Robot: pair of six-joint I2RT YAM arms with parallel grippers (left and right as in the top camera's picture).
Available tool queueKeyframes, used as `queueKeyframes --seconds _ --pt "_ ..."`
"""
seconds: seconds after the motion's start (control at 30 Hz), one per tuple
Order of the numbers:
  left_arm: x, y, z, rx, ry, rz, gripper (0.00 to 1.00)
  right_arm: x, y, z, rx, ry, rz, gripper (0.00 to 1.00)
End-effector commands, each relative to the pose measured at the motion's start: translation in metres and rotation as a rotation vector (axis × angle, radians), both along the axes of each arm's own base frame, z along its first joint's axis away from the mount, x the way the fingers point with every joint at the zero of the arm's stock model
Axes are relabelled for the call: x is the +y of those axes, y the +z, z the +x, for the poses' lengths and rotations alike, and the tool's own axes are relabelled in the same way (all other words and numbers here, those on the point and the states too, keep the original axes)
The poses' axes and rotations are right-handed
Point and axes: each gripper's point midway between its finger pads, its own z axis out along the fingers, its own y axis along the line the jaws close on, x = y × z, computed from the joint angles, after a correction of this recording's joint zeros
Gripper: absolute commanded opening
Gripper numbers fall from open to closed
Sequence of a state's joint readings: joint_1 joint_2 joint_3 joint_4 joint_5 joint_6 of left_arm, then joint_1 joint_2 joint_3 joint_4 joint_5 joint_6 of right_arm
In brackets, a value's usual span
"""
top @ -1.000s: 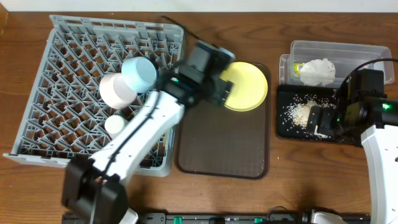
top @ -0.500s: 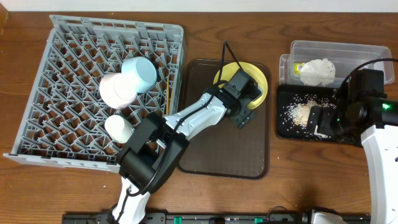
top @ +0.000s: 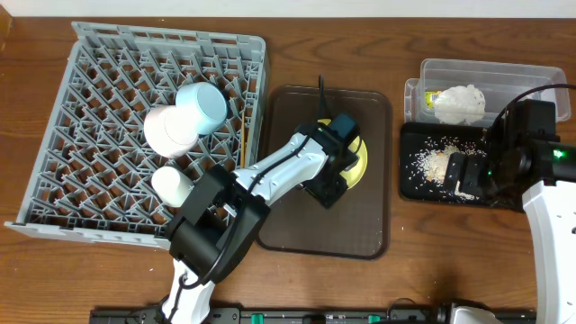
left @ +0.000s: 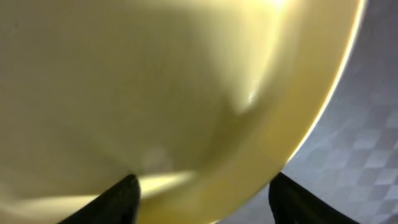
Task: Sort waste into correct bins and load items into the dishwasher
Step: 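Reach the left gripper to the yellow plate and pinch its edge, then lift the yellow plate with the left gripper and stand it upright in the rack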
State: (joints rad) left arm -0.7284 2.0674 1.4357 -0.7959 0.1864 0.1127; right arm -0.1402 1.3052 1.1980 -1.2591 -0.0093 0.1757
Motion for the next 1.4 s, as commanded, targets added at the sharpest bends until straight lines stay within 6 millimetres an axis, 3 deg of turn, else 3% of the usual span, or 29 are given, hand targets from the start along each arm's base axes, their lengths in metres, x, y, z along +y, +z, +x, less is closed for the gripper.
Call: queueKeyframes --seconds 0.0,0.27,0.5,0.63,0.73,0.93,1.0,1.2,1.37 --pt "-0.014 -0.012 -0.002 0.003 0.007 -0.042 0.70 -0.004 0.006 0.003 -0.023 -0.021 -0.006 0.99" --pt "-0.066 -0.004 0.002 -0.100 0.007 -0.163 0.76 -0.004 0.006 0.003 -0.023 -0.021 -0.006 0.99" --pt "-0.053 -0.013 0.018 -0.265 0.008 -0.038 0.75 -0.004 0.006 0.003 -0.023 -0.021 -0.006 0.99" --pt "-0.052 -0.017 0.017 -0.270 0.008 -0.041 0.61 -0.004 0.006 0.003 -0.023 -0.021 -0.005 0.99" --pt "-0.047 -0.020 0.016 -0.273 0.017 -0.021 0.35 -0.004 0.006 0.003 -0.022 -0.021 -0.005 0.99" --pt "-0.036 -0.030 0.007 -0.245 0.032 0.008 0.19 -0.004 0.006 0.002 -0.021 -0.021 -0.005 0.99" --pt "-0.035 -0.030 0.006 -0.241 0.030 0.013 0.08 -0.004 0.006 0.002 -0.020 -0.021 -0.005 0.99" --pt "-0.035 -0.017 0.006 -0.248 0.031 0.005 0.06 -0.004 0.006 0.002 -0.020 -0.021 -0.005 0.99" --pt "-0.035 0.018 0.006 -0.278 0.036 -0.032 0.06 -0.004 0.006 0.002 -0.019 -0.021 -0.005 0.99"
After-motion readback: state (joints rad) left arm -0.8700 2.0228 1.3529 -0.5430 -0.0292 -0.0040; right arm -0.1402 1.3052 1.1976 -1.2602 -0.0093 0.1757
